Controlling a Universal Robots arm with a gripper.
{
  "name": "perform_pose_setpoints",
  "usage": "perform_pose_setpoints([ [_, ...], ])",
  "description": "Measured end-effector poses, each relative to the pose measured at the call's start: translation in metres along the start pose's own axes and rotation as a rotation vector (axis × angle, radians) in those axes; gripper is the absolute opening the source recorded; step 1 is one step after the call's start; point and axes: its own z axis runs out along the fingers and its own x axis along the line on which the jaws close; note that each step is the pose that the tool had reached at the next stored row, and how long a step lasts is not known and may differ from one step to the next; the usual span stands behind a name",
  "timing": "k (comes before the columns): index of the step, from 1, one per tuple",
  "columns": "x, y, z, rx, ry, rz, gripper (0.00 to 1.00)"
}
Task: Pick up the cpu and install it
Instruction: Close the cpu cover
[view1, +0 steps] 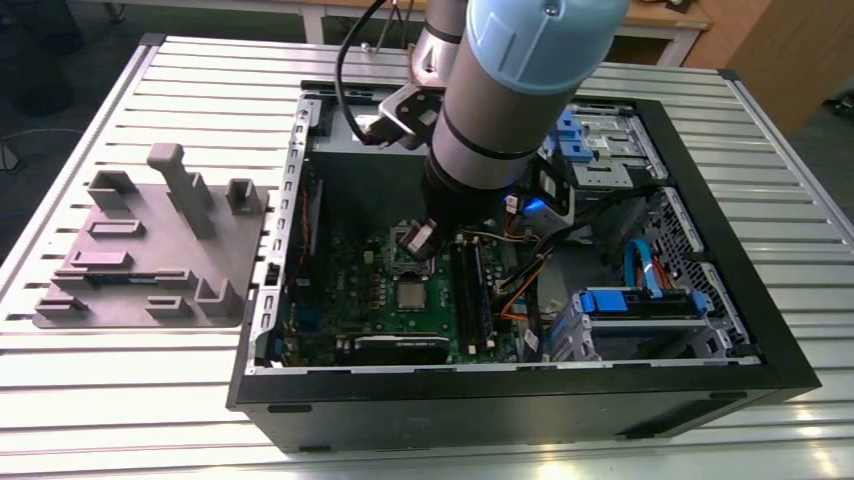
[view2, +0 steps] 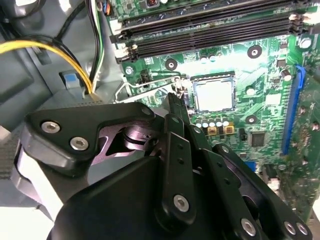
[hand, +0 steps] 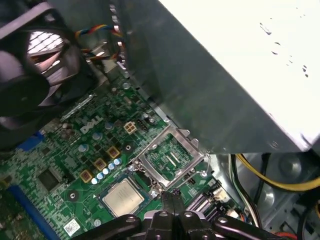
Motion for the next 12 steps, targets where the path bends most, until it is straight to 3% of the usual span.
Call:
perform_pose_setpoints([
  [2, 0.0001, 0.0000, 0.0000, -0.0029, 0.0066, -0.035, 0.10],
  [4, 0.0000, -0.0001, 0.0000, -0.0036, 0.0084, -0.044, 0.10],
  [10, -0.0067, -0.0051, 0.0004, -0.0037, 0.0084, -0.044, 0.10],
  [11, -0.0073, -0.0055, 0.0007, -0.0044, 0.0076, -0.044, 0.10],
  [12, -0.0073, -0.0056, 0.0011, -0.0090, 0.0026, -0.046, 0.10],
])
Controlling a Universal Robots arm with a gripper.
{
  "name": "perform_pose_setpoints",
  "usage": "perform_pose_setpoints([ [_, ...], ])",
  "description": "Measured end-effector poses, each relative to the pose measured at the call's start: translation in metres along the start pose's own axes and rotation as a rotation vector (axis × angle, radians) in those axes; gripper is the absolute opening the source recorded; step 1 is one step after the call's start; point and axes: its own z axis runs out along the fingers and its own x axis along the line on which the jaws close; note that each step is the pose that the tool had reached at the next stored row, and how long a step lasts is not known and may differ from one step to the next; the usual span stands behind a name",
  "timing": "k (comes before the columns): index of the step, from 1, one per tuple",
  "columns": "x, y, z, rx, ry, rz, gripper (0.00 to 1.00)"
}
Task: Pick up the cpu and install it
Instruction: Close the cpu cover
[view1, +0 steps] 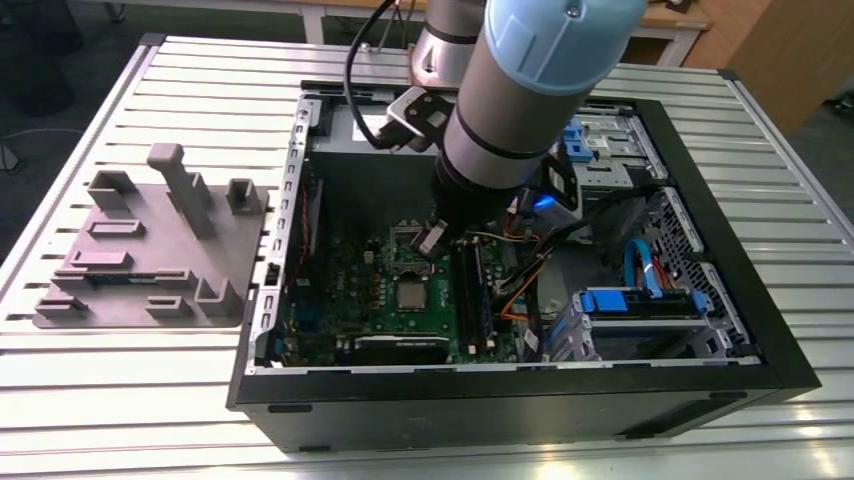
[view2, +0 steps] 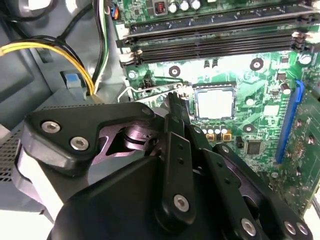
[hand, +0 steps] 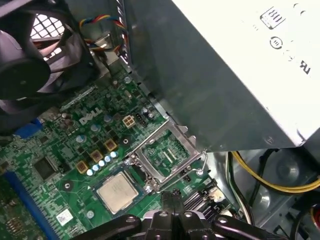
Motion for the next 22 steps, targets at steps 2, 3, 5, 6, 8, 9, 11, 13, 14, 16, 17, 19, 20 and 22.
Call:
perform_pose_setpoints([
  [2, -0.0002, -0.0002, 0.0004, -0.0180, -0.0202, -0.008, 0.10],
  [3, -0.0002, -0.0002, 0.0004, -0.0279, -0.0313, -0.011, 0.10],
  [5, -0.0002, -0.0002, 0.0005, -0.0311, -0.0354, -0.012, 0.10],
  [6, -0.0002, -0.0002, 0.0005, -0.0312, -0.0353, -0.012, 0.10],
  [8, -0.0002, -0.0003, 0.0009, -0.0312, -0.0355, -0.012, 0.10],
  [9, -0.0002, -0.0003, 0.0009, -0.0312, -0.0355, -0.012, 0.10],
  [11, -0.0002, -0.0003, 0.0009, -0.0312, -0.0355, -0.012, 0.10],
  [13, -0.0002, -0.0003, 0.0009, -0.0312, -0.0355, -0.012, 0.10],
  [14, -0.0002, -0.0003, 0.0010, -0.0312, -0.0355, -0.012, 0.10],
  [16, -0.0002, -0.0003, 0.0010, -0.0312, -0.0355, -0.012, 0.10],
  [17, -0.0002, -0.0003, 0.0010, -0.0312, -0.0355, -0.012, 0.10],
  [19, -0.0001, -0.0003, 0.0010, -0.0314, -0.0357, -0.012, 0.10],
  [20, -0.0001, -0.0004, 0.0012, -0.0346, -0.0396, -0.013, 0.10],
  [22, -0.0002, -0.0005, 0.0013, -0.0551, -0.0636, -0.019, 0.10],
])
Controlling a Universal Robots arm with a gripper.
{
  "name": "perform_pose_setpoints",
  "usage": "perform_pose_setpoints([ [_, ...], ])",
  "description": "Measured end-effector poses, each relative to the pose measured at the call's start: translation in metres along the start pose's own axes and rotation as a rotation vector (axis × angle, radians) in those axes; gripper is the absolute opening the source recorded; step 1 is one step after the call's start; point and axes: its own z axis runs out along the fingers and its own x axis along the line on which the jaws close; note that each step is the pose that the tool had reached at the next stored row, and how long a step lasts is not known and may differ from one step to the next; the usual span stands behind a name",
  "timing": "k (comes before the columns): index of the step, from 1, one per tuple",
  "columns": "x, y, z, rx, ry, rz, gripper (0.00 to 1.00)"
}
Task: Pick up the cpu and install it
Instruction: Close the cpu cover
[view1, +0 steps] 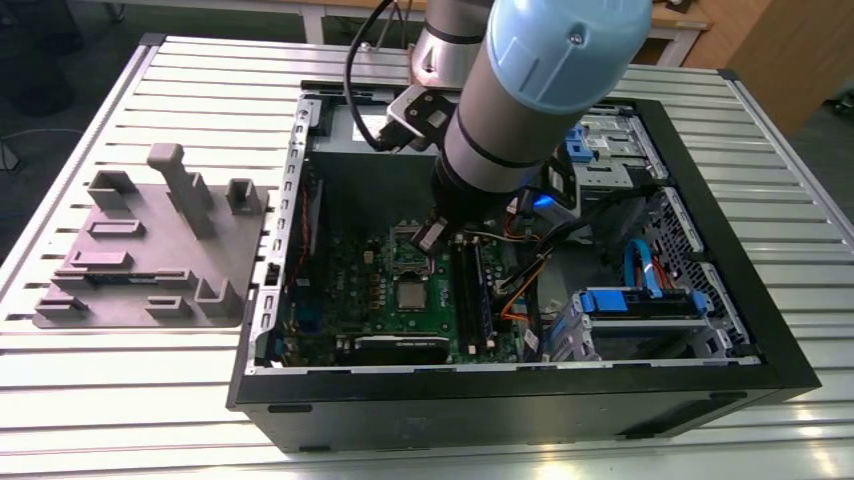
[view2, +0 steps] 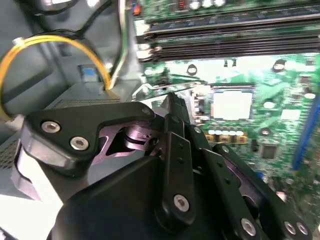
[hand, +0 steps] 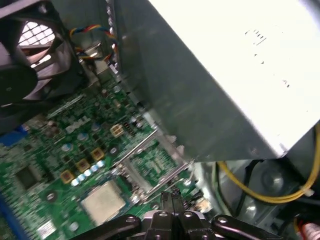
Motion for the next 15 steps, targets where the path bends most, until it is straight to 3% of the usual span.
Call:
perform_pose_setpoints([
  [1, 0.0000, -0.0001, 0.0001, -0.0090, -0.0100, -0.003, 0.10],
  [2, -0.0002, -0.0007, 0.0011, -0.0110, -0.0111, -0.007, 0.10],
  [6, -0.0046, -0.0074, 0.0050, -0.0113, -0.0102, -0.009, 0.10],
  [15, -0.0047, -0.0078, 0.0055, -0.0112, -0.0101, -0.009, 0.10],
])
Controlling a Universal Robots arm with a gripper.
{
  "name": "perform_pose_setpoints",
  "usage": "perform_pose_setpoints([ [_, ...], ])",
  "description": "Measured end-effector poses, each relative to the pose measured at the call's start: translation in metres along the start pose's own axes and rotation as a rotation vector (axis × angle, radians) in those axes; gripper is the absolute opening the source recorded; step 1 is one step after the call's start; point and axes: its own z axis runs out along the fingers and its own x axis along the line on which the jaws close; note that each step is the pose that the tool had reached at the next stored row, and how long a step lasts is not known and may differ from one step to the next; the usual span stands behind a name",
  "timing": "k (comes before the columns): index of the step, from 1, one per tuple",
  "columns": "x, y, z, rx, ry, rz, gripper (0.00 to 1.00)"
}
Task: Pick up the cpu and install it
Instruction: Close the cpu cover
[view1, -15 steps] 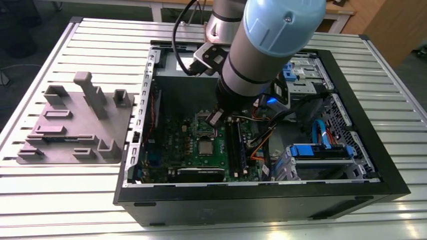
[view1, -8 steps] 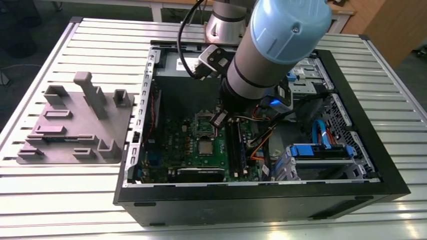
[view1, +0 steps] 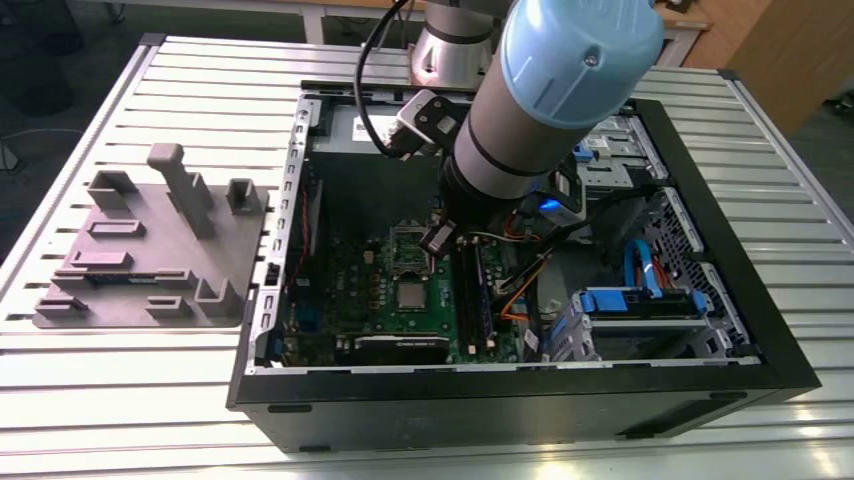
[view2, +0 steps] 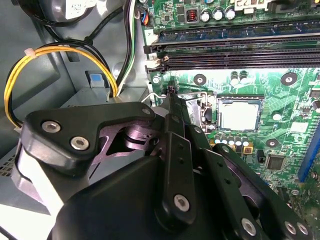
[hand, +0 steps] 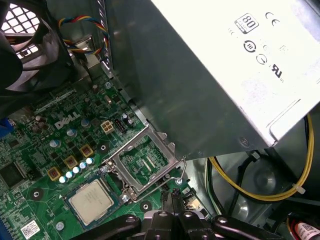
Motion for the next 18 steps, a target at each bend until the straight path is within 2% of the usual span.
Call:
perform_pose_setpoints([
  [13, 0.0000, -0.0001, 0.0003, 0.0001, -0.0003, 0.001, 0.10],
  [16, 0.0001, -0.0003, 0.0012, 0.0044, -0.0069, 0.026, 0.10],
  [18, -0.0002, -0.0002, 0.0025, 0.0056, -0.0091, 0.034, 0.10],
])
